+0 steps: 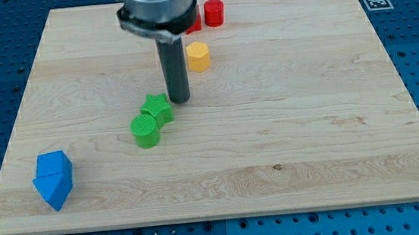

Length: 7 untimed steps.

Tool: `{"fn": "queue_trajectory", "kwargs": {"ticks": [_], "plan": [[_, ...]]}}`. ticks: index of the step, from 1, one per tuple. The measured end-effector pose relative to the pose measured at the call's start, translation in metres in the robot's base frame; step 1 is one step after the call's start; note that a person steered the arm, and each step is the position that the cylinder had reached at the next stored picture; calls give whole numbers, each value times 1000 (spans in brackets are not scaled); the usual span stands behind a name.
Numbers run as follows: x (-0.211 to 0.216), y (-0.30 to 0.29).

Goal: Push the green blocks towards the bottom left

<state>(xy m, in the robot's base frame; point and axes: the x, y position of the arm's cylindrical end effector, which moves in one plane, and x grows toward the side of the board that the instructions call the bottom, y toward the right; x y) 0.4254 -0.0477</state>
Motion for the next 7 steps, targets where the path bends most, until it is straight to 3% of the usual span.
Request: {"fn": "queue_trajectory", "kwargs": {"ticks": [1,4,7], "plan": [[-22,-4],[39,-42],[49,-34]]}}
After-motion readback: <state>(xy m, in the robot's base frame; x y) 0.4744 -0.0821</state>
